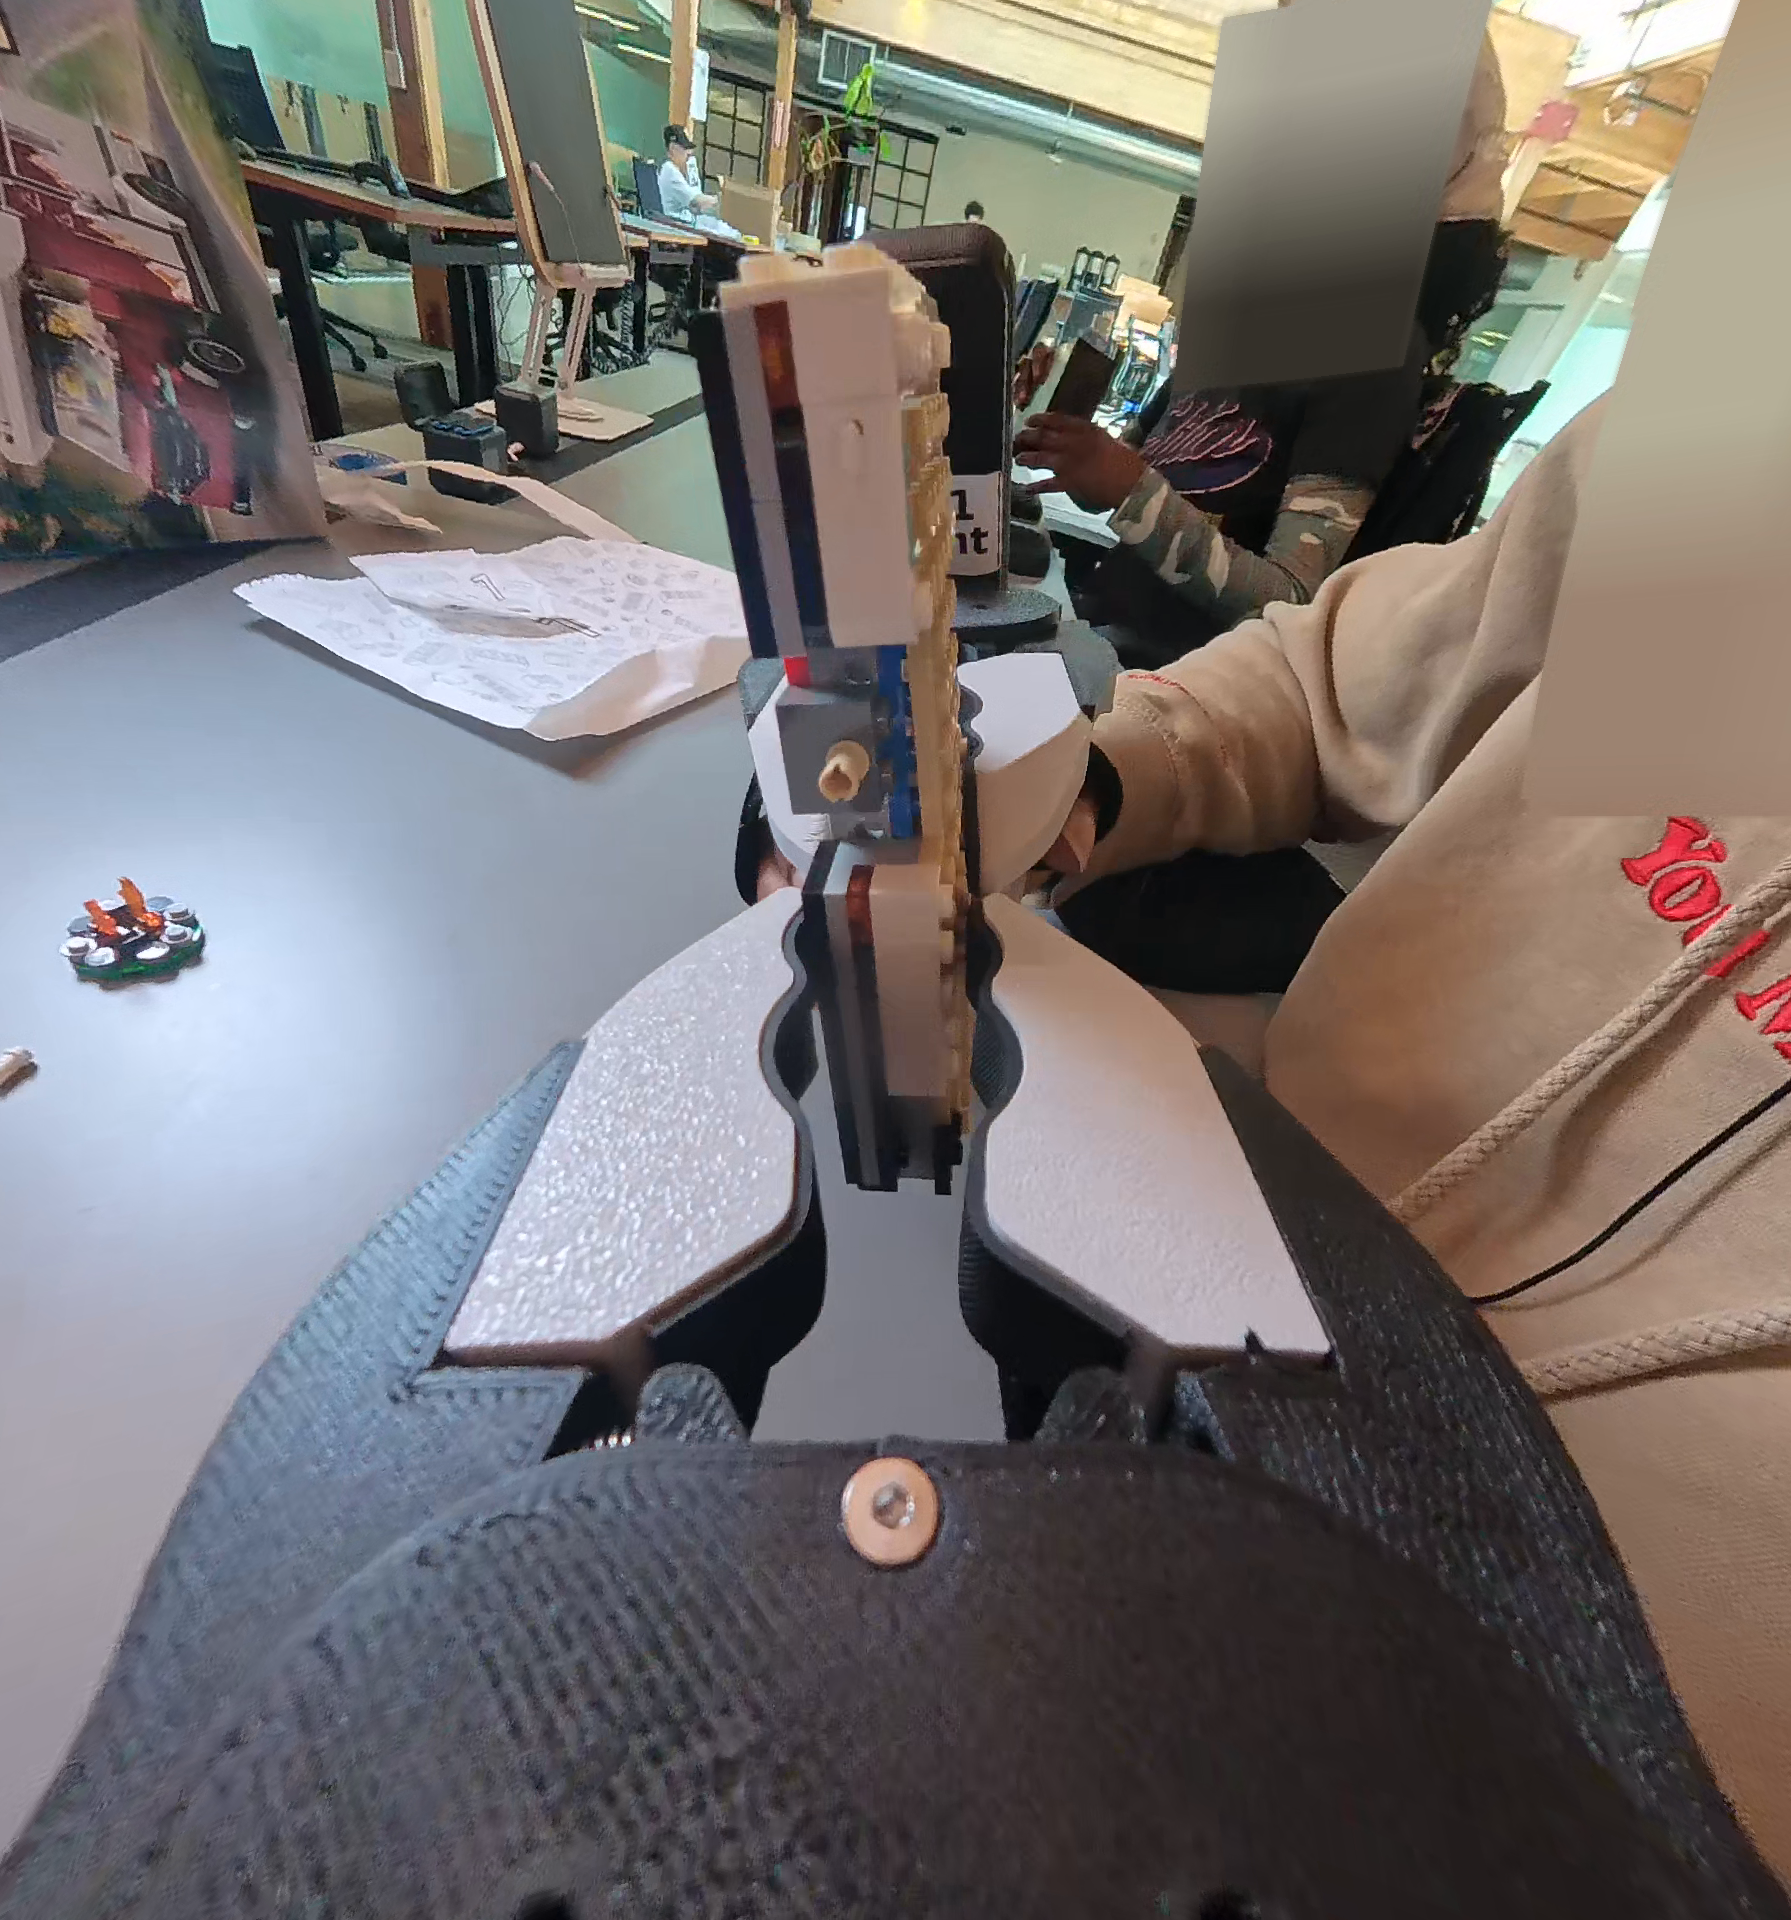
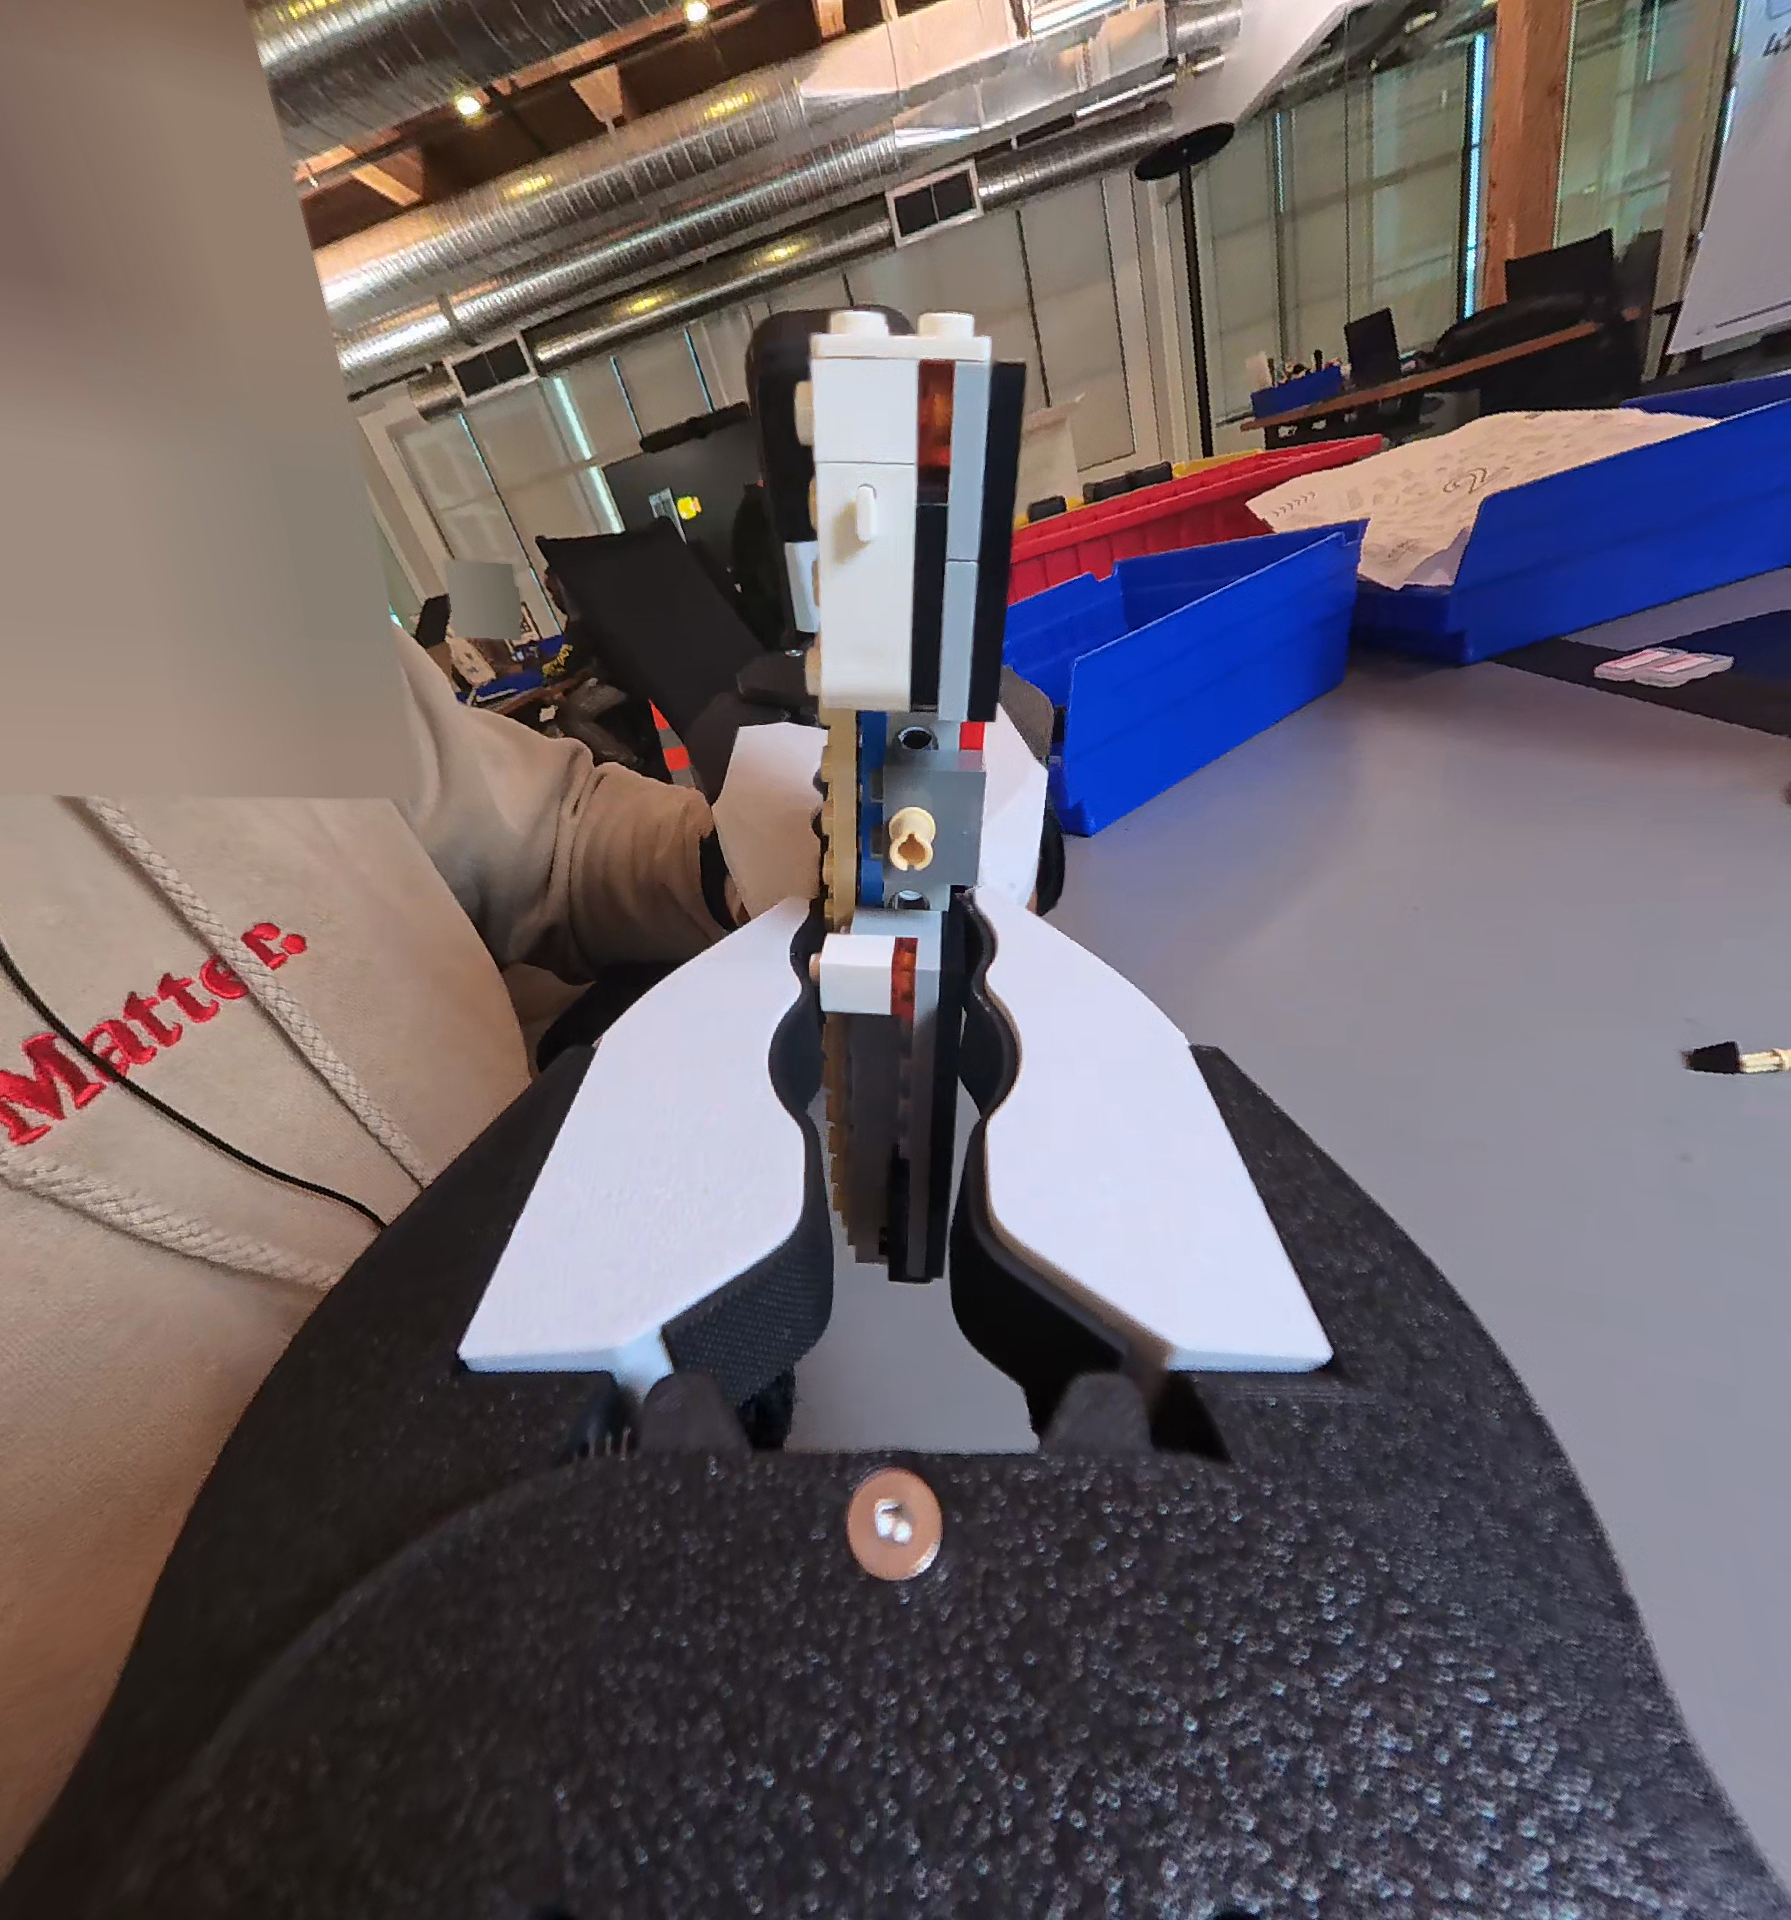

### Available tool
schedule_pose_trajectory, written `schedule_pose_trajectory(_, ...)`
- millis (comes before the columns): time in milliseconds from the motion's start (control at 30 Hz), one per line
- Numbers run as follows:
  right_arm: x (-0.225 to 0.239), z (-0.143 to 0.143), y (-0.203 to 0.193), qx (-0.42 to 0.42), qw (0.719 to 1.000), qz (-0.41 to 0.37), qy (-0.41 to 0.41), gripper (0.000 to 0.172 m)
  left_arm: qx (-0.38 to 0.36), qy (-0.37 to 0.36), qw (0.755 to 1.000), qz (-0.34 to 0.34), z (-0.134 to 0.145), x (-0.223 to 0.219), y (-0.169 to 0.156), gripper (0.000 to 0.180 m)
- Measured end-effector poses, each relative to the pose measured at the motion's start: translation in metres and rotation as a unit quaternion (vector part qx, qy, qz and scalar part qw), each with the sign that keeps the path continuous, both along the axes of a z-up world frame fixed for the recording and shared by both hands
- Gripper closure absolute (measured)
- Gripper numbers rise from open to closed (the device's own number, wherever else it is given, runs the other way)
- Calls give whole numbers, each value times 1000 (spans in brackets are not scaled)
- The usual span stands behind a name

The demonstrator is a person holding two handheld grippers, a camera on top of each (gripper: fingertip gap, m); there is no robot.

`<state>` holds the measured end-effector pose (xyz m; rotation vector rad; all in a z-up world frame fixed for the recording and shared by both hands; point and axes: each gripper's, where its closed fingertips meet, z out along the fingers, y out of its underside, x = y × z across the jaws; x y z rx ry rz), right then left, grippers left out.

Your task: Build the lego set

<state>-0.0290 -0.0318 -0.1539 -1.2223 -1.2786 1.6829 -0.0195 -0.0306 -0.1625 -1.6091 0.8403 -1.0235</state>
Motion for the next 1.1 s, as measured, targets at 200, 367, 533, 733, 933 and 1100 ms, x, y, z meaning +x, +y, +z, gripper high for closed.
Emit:
schedule_pose_trajectory(200, 1, -1, -3, -22, 1000, 8, 9, 148, -26, -10, 1000, -13, -1, 1, -4, 157)
schedule_pose_trajectory(367, 1, 1, -2, -27, 1000, 12, 5, 148, -46, -26, 998, -17, 0, 1, -2, 156)
schedule_pose_trajectory(533, -1, 2, -2, -34, 999, 3, 11, 148, -71, -57, 996, -24, 1, 1, -3, 156)
schedule_pose_trajectory(733, -2, 0, 0, -29, 1000, -11, 5, 148, -90, -71, 993, -26, -1, 0, -1, 156)
schedule_pose_trajectory(933, -3, 2, 3, -32, 999, -7, -15, 146, -78, -65, 995, -15, 2, -3, 2, 156)
schedule_pose_trajectory(1100, 1, -4, 5, -25, 999, -5, -32, 139, -77, -76, 994, -5, 5, -11, 6, 157)
